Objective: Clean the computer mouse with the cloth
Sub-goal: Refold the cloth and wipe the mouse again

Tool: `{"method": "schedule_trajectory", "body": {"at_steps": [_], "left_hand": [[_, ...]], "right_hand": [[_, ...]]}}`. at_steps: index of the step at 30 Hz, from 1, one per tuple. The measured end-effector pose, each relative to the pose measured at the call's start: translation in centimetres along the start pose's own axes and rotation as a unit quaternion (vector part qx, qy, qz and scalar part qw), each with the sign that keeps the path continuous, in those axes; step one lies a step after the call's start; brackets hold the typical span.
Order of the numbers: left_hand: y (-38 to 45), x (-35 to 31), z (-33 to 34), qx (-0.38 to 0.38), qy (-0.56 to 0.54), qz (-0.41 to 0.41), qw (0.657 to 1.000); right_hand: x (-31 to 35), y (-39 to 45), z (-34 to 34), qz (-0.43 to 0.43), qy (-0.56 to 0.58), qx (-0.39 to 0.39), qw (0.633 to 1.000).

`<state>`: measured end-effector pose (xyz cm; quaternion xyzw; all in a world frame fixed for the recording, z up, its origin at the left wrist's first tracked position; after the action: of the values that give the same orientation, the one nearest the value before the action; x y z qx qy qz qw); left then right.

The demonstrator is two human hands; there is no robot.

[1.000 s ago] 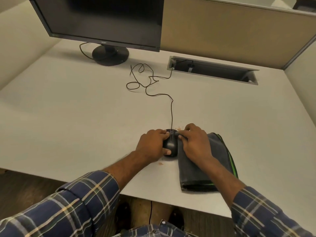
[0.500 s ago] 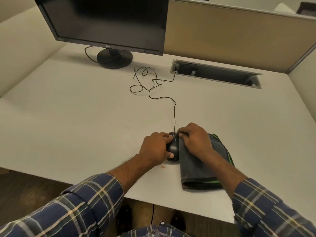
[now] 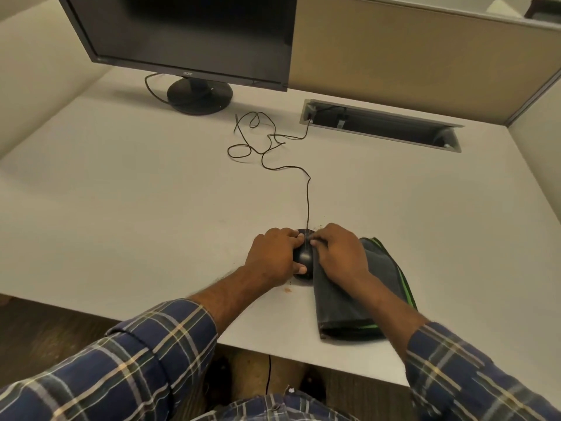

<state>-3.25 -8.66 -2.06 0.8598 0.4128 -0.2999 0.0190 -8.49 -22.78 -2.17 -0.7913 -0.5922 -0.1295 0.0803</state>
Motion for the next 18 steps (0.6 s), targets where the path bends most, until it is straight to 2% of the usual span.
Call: {"method": "schedule_trajectory", "body": {"at_steps": [5,9,14,18], "left_hand": [[-0.2,0.2,0.1,0.0,-0.001,0.012,1.0],[-0.1,0.1,-0.3,0.004,0.003,0.017,1.0],[-0.1,-0.1,-0.6,0.018,0.004,0.015,1.0],[-0.1,0.0,-0.7,0.04,0.024,0.018,0.999]], "right_hand": [[1.4,-6.8,0.4,-0.065,0.052,-0.062,0.995],[0.3,-6.4,0.3,-0.066,0.085,-0.046,0.993],[-1.1,-3.5,-0.3,0.022,0.105,-0.076,0.991],[-0.5,-3.7,0.1,0.032,0.093,-0.068,0.993]]}}
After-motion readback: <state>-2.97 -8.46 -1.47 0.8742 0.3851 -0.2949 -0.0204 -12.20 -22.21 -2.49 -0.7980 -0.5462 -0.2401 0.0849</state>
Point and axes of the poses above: each hand's wrist, its own y-axis towards the middle knuckle, its own z-axis out of the palm, x = y × z, the point moved 3 cm from there along y, towards the middle knuckle, and after that the axes turned 12 degrees about -y, right-handed, at the moved point
